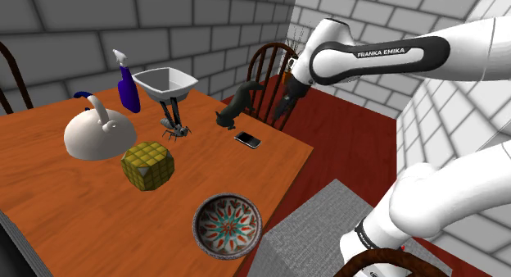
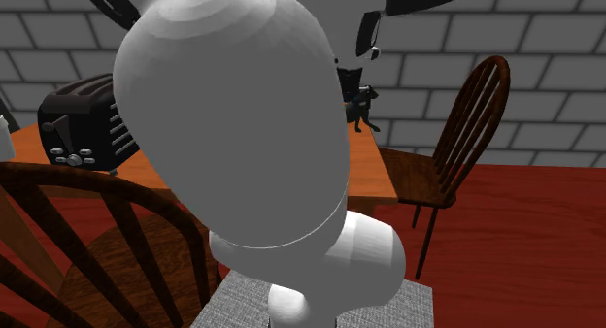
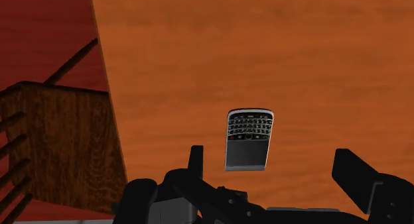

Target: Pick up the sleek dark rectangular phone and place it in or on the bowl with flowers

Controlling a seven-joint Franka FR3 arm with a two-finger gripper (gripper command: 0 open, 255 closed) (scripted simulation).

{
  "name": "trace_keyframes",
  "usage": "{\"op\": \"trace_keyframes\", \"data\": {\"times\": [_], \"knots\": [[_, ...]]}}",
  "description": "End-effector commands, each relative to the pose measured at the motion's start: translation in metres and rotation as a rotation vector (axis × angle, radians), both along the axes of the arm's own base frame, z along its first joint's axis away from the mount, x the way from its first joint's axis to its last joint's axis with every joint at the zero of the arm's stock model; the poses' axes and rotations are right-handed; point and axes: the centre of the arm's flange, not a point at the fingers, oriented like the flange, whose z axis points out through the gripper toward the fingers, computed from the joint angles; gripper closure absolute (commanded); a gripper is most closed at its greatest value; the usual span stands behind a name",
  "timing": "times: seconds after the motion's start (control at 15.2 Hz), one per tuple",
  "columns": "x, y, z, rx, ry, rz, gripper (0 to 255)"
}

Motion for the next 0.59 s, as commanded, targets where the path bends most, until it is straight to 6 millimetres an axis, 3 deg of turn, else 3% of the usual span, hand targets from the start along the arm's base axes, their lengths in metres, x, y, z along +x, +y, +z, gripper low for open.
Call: {"op": "trace_keyframes", "data": {"times": [0.0,0.53], "knots": [[0.017,0.010,-0.022,-0.010,-0.004,0.028,0],[0.073,0.048,-0.104,-0.049,-0.014,0.138,0]]}}
